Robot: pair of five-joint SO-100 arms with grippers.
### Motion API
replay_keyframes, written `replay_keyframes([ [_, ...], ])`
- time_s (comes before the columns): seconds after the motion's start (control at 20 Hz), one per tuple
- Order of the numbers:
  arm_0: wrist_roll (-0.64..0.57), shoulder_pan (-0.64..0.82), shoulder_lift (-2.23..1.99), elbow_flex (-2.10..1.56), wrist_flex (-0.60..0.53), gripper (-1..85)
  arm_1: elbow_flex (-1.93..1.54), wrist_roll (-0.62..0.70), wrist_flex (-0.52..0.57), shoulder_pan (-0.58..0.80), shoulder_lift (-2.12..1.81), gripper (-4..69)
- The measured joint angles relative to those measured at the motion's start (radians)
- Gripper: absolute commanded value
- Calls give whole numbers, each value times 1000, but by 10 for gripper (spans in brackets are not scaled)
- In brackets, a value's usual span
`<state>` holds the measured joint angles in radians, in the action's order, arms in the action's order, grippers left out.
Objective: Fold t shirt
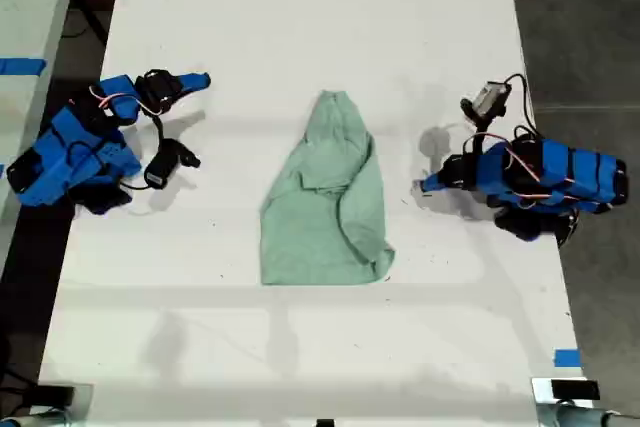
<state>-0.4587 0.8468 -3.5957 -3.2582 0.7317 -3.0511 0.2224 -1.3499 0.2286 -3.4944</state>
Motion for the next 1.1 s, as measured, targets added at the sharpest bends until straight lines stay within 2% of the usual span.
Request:
replay_keyframes([
  [0.1,51,-43,-2,2,-12,-2,0,-9,0,-11,0,18],
  [0.15,97,-155,-2,9,-9,-2,0,-9,0,-15,0,18],
  [0.25,141,-301,-2,71,48,-2,0,-12,0,-14,0,18],
  [0.4,229,-400,106,212,117,-2,0,-12,0,-15,0,18],
  [0.5,350,-512,353,383,121,-2,0,-12,0,-15,0,18],
  [0.6,482,-641,747,638,198,29,0,-17,0,-15,0,18],
  [0.7,589,-773,1200,980,344,209,0,-18,0,-18,0,18],
  [0.75,652,-828,1416,1158,428,260,0,-18,0,-23,0,18],
  [0.85,798,-923,1758,1442,558,253,0,-18,0,-25,0,18],
  [1.1,1114,-1071,2065,1565,568,255,0,-18,0,-25,0,18],
])
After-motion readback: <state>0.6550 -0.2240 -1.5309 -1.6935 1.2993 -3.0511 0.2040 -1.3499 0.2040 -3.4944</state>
